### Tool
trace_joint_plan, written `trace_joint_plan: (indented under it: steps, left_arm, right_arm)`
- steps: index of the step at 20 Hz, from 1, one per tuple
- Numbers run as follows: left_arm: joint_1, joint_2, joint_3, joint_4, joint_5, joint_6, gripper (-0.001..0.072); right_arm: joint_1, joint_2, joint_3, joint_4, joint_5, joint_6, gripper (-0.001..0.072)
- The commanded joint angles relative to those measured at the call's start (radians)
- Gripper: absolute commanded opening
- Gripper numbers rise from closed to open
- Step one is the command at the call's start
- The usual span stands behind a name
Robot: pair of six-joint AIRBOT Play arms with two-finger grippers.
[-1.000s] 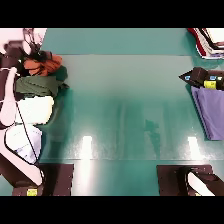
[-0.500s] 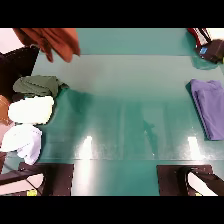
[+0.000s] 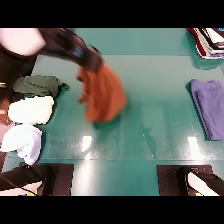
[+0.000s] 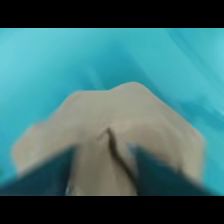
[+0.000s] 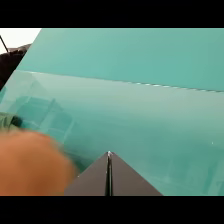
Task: Fold the shirts.
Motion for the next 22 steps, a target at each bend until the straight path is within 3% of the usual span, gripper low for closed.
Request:
trace_joint_plan:
  steps: [1, 4, 7, 11, 17, 22]
  left_arm:
    - [-0.051, -0.084, -0.059, -0.001, 0.022, -0.003, 0.0499]
    - [0.099, -0.095, -0.076, 0.004, 0.025, -0.064, 0.0499]
    - [0.270, -0.095, -0.209, -0.121, 0.065, -0.081, 0.0499]
    - [0.416, -0.101, -0.496, -0.361, 0.278, -0.047, 0.0498]
    - [0.428, -0.249, -0.545, -0.660, 0.302, 0.088, 0.0499]
    - [0.428, -0.272, -0.545, -0.677, 0.252, 0.115, 0.0499]
  right_arm:
    - [-0.001, 0.028, -0.008, 0.000, 0.024, -0.002, 0.0017]
    - [-0.001, 0.057, -0.040, 0.000, 0.018, -0.002, 0.0017]
    - [-0.001, 0.082, -0.085, 0.000, 0.002, -0.001, 0.0017]
    - [-0.001, 0.085, -0.126, 0.002, -0.004, 0.011, 0.0017]
    - [0.000, 0.082, -0.137, 0.001, -0.007, 0.011, 0.0017]
    - [0.000, 0.080, -0.137, 0.001, -0.007, 0.011, 0.0017]
